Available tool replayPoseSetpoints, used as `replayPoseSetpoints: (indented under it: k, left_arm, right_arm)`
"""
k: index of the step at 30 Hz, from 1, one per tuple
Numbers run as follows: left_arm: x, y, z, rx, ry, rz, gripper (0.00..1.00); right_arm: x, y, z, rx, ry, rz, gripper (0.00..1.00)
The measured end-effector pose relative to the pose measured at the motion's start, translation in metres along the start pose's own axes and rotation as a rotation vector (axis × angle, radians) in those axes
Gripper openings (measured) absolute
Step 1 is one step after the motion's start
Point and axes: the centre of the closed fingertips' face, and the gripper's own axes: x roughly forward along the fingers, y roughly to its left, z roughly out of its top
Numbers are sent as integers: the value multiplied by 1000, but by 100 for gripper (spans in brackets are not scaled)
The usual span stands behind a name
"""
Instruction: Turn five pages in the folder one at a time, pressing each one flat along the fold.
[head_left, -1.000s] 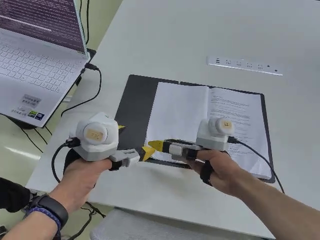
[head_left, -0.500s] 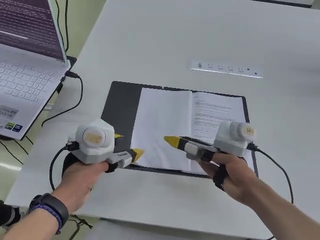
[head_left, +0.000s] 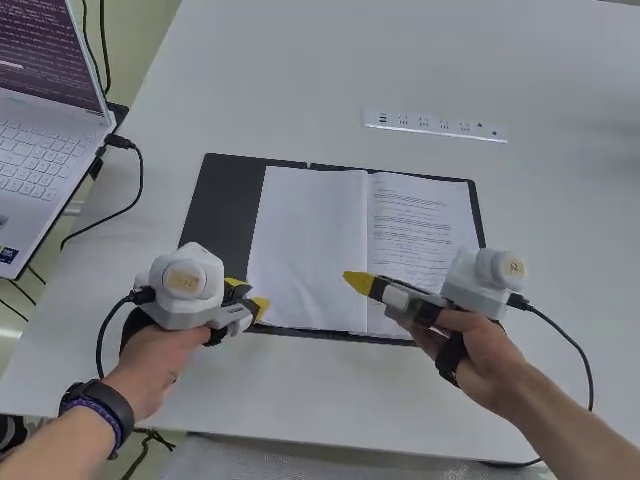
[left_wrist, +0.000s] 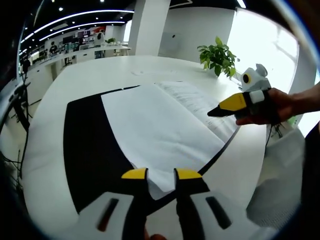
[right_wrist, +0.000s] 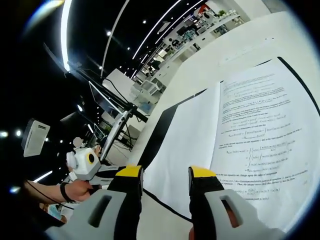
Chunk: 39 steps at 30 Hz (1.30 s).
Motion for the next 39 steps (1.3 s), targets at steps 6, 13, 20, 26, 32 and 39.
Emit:
replayPoseSetpoints:
  k: [6, 13, 20, 26, 32, 39]
  left_arm:
    - [0, -1, -7, 30, 36, -1, 2]
    - [2, -1, -20, 49, 79, 9, 0]
    - [5, 2, -29, 58, 82, 10, 0]
    - [6, 3, -29, 77, 84, 14, 0]
    - [8, 5, -29, 79, 84, 2, 0]
    - [9, 7, -30, 75, 82, 1, 0]
  right_arm:
    - [2, 0, 0, -20, 7, -1, 34]
    - [6, 3, 8, -33, 6, 10, 32]
    - [8, -2, 21, -55, 0, 6, 32]
    - [11, -12, 32, -84, 19, 4, 29]
    - [15, -20, 35, -96, 20, 0, 26]
    - [19, -16, 41, -93, 0, -6, 22]
